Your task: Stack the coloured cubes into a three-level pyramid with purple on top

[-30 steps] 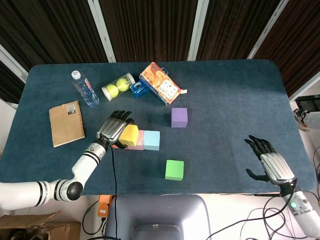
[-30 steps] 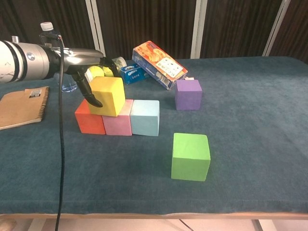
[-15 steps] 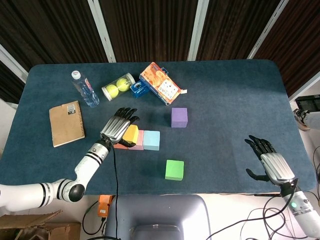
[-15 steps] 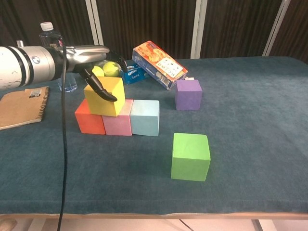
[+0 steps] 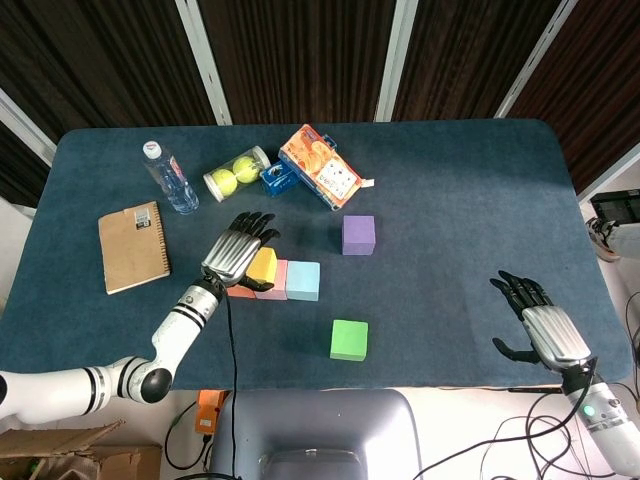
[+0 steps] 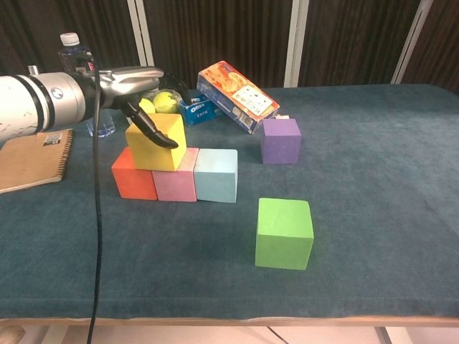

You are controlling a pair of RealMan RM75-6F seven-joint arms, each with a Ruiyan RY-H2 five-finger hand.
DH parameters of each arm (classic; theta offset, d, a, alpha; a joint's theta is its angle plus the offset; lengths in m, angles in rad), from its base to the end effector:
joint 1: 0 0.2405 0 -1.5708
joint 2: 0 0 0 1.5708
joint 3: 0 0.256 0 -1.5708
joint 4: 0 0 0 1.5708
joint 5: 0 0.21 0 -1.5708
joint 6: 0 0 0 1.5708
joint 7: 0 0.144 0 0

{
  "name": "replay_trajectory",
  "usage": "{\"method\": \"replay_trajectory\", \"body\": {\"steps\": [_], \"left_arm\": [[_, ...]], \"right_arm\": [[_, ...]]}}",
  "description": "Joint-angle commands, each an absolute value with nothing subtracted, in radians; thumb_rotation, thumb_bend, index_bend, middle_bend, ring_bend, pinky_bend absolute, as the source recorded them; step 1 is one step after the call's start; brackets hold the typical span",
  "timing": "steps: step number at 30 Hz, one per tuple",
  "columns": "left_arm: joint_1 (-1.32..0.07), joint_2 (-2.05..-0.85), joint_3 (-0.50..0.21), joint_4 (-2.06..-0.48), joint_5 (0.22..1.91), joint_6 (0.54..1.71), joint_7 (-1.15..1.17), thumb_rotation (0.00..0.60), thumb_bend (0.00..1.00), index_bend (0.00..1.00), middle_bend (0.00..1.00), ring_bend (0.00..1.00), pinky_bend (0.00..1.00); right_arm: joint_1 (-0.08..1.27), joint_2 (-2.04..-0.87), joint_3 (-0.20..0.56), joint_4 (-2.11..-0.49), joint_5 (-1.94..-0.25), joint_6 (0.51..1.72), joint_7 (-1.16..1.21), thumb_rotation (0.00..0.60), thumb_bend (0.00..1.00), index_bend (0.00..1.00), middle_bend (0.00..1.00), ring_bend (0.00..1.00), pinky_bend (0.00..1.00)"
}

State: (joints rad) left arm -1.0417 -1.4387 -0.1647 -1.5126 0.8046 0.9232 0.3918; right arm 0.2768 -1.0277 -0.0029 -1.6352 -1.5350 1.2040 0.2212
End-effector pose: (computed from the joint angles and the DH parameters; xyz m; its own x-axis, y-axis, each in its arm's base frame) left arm -0.0830 0.3984 0.0151 0.4843 0.2333 0.8432 0.8399 -0.3940 -0.3733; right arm -0.2945 -0.2225 0.1424 0.2993 -0.2730 0.9143 -0.9519 -0.1516 0.2663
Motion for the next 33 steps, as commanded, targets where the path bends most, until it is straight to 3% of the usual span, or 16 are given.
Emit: {"method": "replay_trajectory", "body": {"steps": [1,33], "left_arm": [[-1.038,-1.442,-0.168,-1.508,0.810,0.922,0.391,0.472,0.00,0.26,0.06,0.00,0.07],[-1.024,-1.473,-0.198,-1.493,0.810,0.915,0.435,0.472,0.00,0.26,0.06,0.00,0.07]], "right_arm": [[0.277,-1.027,-0.003,-1.635,-1.536,1.204,0.223,0.600,0.24,0.00,0.00,0.00,0.00],[0.277,-1.024,-0.005,-1.636,-1.540,1.204,0.225,0.600,0.24,0.00,0.00,0.00,0.00]]}}
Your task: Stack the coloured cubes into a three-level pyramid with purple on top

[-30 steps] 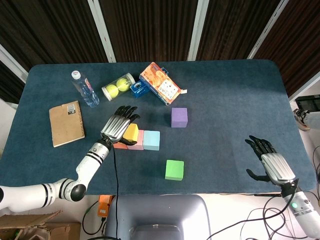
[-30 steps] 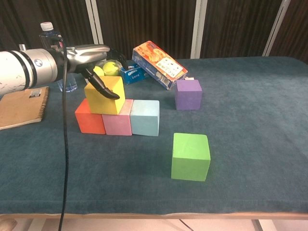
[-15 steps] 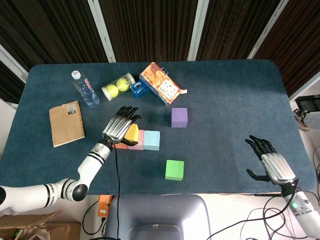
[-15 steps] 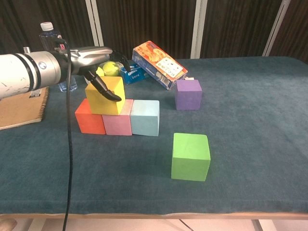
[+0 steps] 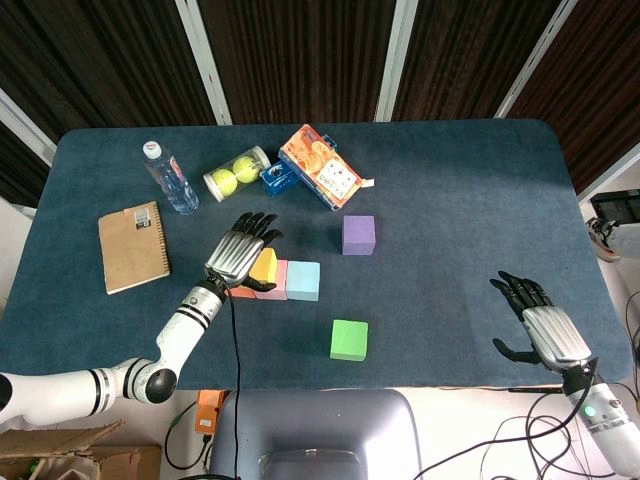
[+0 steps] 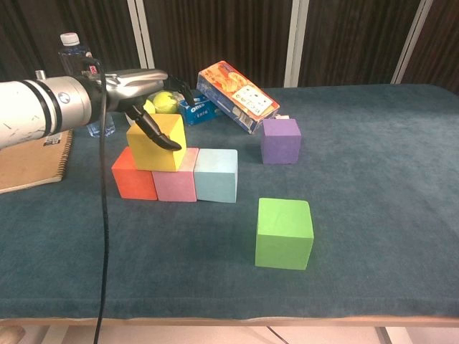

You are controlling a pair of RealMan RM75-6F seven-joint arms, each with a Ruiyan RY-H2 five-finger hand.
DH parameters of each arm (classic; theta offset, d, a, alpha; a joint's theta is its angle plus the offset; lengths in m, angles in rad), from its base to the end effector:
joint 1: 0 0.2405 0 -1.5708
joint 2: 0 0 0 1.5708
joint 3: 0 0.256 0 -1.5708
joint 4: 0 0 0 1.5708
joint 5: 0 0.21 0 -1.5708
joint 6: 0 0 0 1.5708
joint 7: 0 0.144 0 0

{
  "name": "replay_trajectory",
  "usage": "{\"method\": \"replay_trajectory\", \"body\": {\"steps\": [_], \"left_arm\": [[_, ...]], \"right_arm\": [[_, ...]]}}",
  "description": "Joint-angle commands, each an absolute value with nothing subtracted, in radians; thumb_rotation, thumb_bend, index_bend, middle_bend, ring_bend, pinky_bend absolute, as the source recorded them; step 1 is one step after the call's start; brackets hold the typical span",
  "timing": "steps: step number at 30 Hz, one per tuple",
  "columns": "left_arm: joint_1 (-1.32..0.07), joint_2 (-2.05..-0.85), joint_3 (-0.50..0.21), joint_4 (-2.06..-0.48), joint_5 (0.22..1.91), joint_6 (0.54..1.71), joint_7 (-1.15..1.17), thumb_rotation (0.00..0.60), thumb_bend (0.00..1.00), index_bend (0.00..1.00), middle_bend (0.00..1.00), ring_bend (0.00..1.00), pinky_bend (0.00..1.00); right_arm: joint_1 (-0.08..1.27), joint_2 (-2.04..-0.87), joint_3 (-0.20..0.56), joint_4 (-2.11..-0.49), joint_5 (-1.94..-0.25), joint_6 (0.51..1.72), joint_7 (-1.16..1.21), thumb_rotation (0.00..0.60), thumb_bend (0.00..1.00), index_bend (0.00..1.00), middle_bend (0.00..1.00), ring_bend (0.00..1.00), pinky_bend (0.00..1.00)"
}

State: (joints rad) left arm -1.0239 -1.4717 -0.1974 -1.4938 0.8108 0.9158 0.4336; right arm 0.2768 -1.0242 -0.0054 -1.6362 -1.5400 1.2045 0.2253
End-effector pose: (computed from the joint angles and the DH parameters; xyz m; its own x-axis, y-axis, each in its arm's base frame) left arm -0.0807 0.3983 0.0083 0.4896 0.2244 0.8426 0.8362 -0.3949 -0.3807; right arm -0.2944 -0.2219 0.1430 0.2995 -0.2755 0.9135 -0.9517 -0.1545 0.2654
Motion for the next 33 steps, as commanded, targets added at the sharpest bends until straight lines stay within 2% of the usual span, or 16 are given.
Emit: {"method": "replay_trajectory", "body": {"steps": [1,15,21,27,30,33], "left_arm": [[-1.024,-1.473,-0.199,-1.492,0.809,0.914,0.436,0.472,0.00,0.26,0.06,0.00,0.07],[-1.027,-1.481,-0.210,-1.495,0.803,0.916,0.453,0.478,0.00,0.26,0.06,0.00,0.07],[-1.002,-1.430,-0.201,-1.607,0.867,0.961,0.457,0.480,0.00,0.26,0.06,0.00,0.07],[-0.890,-1.259,-0.129,-1.896,0.994,1.134,0.527,0.487,0.00,0.24,0.06,0.00,0.07],[-0.799,-1.156,-0.053,-2.016,1.062,1.224,0.557,0.497,0.00,0.21,0.06,0.00,0.07],[-0.691,-1.075,0.051,-2.061,1.176,1.322,0.584,0.505,0.00,0.19,0.06,0.00,0.07]], "right_arm": [[0.277,-1.025,-0.005,-1.636,-1.540,1.204,0.225,0.600,0.24,0.00,0.00,0.00,0.00],[0.276,-1.024,-0.006,-1.637,-1.541,1.206,0.224,0.600,0.24,0.00,0.00,0.00,0.00],[0.273,-1.024,-0.007,-1.635,-1.545,1.213,0.224,0.600,0.24,0.00,0.00,0.00,0.00],[0.269,-1.041,-0.007,-1.630,-1.550,1.223,0.206,0.600,0.24,0.00,0.00,0.00,0.00],[0.271,-1.072,-0.002,-1.629,-1.547,1.227,0.181,0.600,0.24,0.00,0.00,0.00,0.00],[0.283,-1.108,0.003,-1.638,-1.561,1.224,0.197,0.600,0.24,0.00,0.00,0.00,0.00]]}}
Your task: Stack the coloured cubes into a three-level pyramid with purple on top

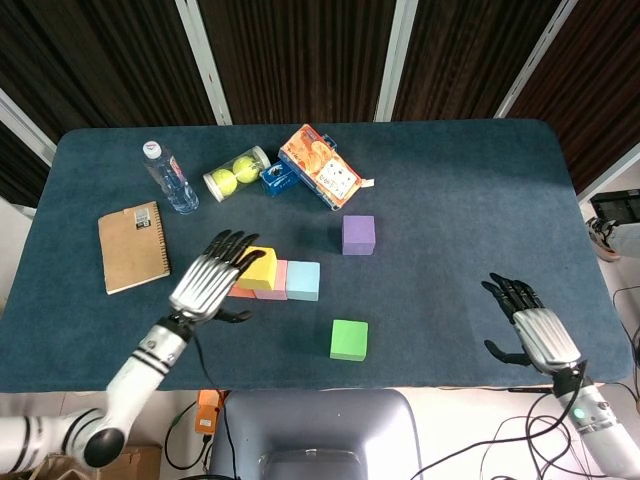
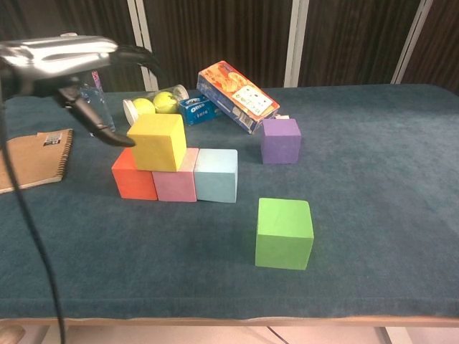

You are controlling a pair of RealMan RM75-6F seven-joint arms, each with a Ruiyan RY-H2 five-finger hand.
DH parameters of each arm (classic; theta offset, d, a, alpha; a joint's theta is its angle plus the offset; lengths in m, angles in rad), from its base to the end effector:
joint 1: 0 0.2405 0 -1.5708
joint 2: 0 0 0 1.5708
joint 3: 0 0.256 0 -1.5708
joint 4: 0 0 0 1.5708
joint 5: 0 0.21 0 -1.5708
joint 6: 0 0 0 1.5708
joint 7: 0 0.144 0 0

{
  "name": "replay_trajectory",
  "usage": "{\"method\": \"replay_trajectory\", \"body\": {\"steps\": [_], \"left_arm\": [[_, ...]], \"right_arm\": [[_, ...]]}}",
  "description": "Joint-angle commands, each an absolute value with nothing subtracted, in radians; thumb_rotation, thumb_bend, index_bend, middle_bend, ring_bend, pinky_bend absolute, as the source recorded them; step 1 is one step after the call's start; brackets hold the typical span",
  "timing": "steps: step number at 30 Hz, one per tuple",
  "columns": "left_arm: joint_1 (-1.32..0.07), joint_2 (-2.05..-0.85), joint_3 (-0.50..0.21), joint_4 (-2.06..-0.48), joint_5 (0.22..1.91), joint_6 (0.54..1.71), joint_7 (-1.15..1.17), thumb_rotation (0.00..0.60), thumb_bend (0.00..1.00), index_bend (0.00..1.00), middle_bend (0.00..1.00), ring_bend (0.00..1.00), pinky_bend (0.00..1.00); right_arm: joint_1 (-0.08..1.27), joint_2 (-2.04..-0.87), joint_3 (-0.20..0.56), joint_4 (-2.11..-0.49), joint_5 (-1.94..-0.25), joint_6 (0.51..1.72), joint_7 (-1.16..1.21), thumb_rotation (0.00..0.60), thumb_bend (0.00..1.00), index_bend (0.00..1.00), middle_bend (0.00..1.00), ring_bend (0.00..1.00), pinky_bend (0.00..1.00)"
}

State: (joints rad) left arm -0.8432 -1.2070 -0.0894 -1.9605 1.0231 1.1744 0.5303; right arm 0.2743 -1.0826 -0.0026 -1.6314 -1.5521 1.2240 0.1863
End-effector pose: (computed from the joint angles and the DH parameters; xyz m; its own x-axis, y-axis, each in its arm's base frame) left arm -0.0954 0.3135 0.0748 0.5206 0.1237 0.8448 0.7890 -0.4477 -0.4207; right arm -0.2869 -0.2207 0.1257 0.2910 -0.2639 0.9196 -0.9512 -0.1826 0.2486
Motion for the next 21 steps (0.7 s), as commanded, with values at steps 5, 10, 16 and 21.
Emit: {"method": "replay_trajectory", "body": {"steps": [5,10,16,21], "left_arm": [[-0.491,-1.027,0.193,-1.954,1.384,1.499,0.530,0.508,0.00,0.19,0.06,0.00,0.07],[-0.332,-1.060,0.238,-1.756,1.497,1.654,0.467,0.510,0.00,0.19,0.06,0.00,0.07],[-0.214,-1.083,0.239,-1.632,1.537,1.738,0.352,0.510,0.00,0.19,0.06,0.00,0.07],[-0.164,-1.092,0.218,-1.574,1.540,1.748,0.290,0.511,0.00,0.19,0.06,0.00,0.07]], "right_arm": [[0.322,-1.169,0.026,-1.679,-1.553,1.188,0.122,0.600,0.23,0.03,0.00,0.00,0.00],[0.403,-1.162,0.050,-1.812,-1.449,1.027,0.014,0.600,0.21,0.03,0.00,0.00,0.00],[0.477,-1.172,0.070,-1.932,-1.284,0.921,-0.179,0.600,0.21,0.03,0.00,0.00,0.00],[0.531,-1.211,0.101,-2.005,-1.133,0.904,-0.277,0.600,0.20,0.03,0.00,0.00,0.00]]}}
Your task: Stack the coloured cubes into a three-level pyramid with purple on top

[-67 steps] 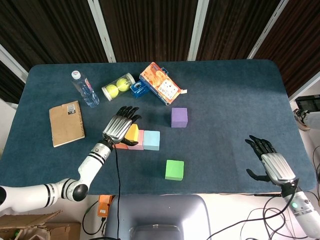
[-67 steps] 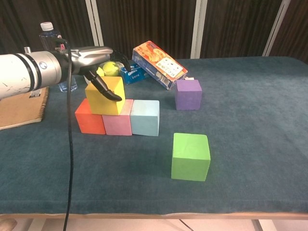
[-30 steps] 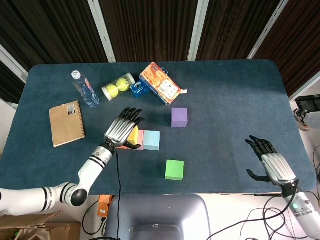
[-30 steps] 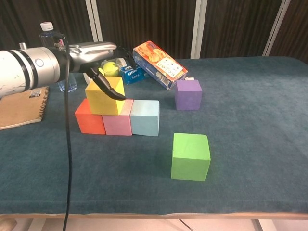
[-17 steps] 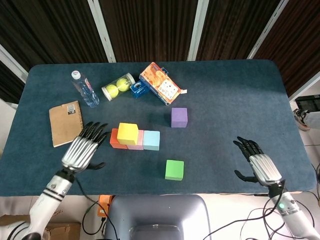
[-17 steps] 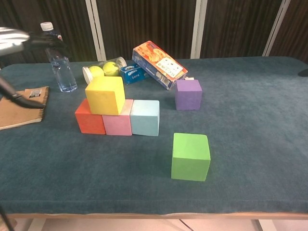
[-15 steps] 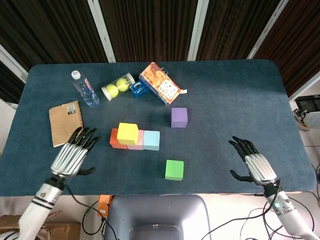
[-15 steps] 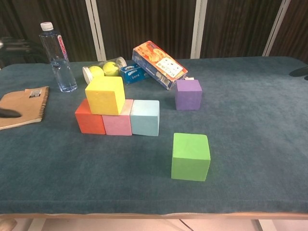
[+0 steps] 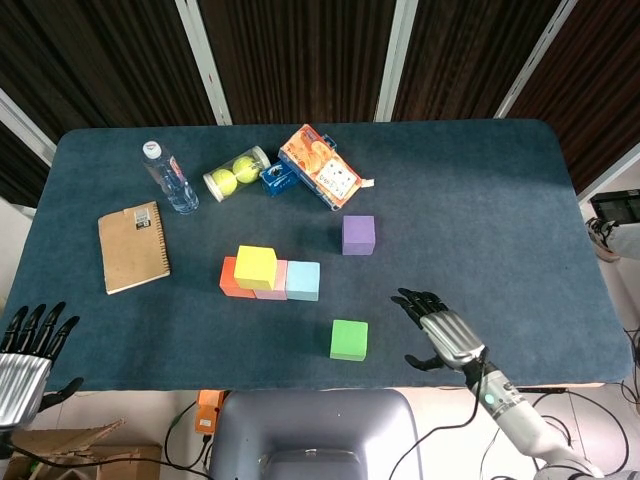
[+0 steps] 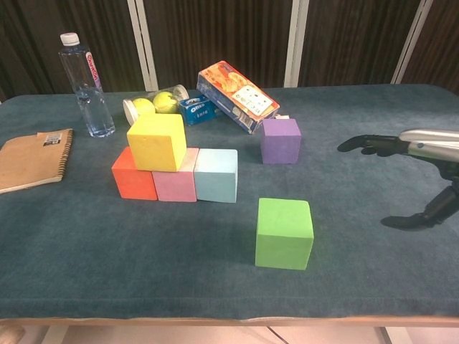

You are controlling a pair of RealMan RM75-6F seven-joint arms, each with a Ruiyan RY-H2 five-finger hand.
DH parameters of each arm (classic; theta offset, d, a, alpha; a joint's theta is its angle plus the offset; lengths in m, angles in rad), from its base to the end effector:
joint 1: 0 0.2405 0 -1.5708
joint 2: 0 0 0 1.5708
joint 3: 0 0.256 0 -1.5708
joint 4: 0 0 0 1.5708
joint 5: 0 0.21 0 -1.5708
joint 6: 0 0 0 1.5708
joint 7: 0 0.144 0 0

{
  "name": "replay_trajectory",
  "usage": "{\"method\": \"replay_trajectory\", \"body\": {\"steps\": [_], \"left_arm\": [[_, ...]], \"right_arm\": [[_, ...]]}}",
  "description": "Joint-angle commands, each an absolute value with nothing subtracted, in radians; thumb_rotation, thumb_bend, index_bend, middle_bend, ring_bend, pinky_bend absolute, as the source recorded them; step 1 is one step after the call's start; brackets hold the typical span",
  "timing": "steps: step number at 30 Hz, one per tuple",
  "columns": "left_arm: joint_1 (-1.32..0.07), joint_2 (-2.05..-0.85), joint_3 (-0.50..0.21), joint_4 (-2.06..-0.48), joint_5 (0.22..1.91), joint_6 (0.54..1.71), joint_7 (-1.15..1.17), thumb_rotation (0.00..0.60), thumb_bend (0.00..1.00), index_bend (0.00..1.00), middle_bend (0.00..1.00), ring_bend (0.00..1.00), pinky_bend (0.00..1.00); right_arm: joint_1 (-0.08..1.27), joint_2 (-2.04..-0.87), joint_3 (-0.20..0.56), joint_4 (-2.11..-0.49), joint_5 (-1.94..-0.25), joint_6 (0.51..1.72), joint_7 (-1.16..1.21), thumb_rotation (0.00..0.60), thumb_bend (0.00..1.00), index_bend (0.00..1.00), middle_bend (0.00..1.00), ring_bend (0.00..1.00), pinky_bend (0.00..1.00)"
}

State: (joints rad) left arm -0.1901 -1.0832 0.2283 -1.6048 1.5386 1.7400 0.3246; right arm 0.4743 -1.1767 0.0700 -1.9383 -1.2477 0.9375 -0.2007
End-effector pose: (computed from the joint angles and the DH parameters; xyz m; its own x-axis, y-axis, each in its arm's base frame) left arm -0.3004 0.1557 0.1714 0.7051 -0.0660 0.7060 0.6974 -0.1157 -0.7073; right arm -0.1878 -0.2425 0.0524 0.2929 -0.4792 0.8274 -0.9449 -0.2772 0.1739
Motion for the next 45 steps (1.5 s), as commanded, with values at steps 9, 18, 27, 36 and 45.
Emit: {"method": "replay_trajectory", "body": {"steps": [9,18,27,36,45], "left_arm": [[-0.121,-1.118,0.175,-1.492,1.541,1.720,0.209,0.514,0.00,0.19,0.06,0.00,0.07],[-0.103,-1.134,0.137,-1.450,1.543,1.676,0.183,0.514,0.00,0.19,0.06,0.00,0.07],[-0.090,-1.147,0.115,-1.423,1.549,1.644,0.163,0.515,0.00,0.19,0.06,0.00,0.07],[-0.078,-1.153,0.097,-1.395,1.558,1.616,0.126,0.511,0.00,0.19,0.06,0.00,0.07],[-0.068,-1.155,0.081,-1.388,1.570,1.608,0.117,0.514,0.00,0.18,0.06,0.00,0.07]], "right_arm": [[0.653,-1.287,0.131,-2.023,-0.862,0.867,-0.353,0.600,0.20,0.05,0.00,0.00,0.00],[0.743,-1.355,0.119,-1.983,-0.709,0.859,-0.382,0.600,0.20,0.07,0.00,0.00,0.00],[0.795,-1.446,0.096,-1.917,-0.626,0.933,-0.445,0.600,0.20,0.12,0.00,0.00,0.00],[0.805,-1.488,0.080,-1.890,-0.577,1.001,-0.475,0.600,0.20,0.26,0.00,0.00,0.00],[0.789,-1.504,0.090,-1.870,-0.608,1.014,-0.434,0.600,0.24,0.36,0.00,0.00,0.00]]}}
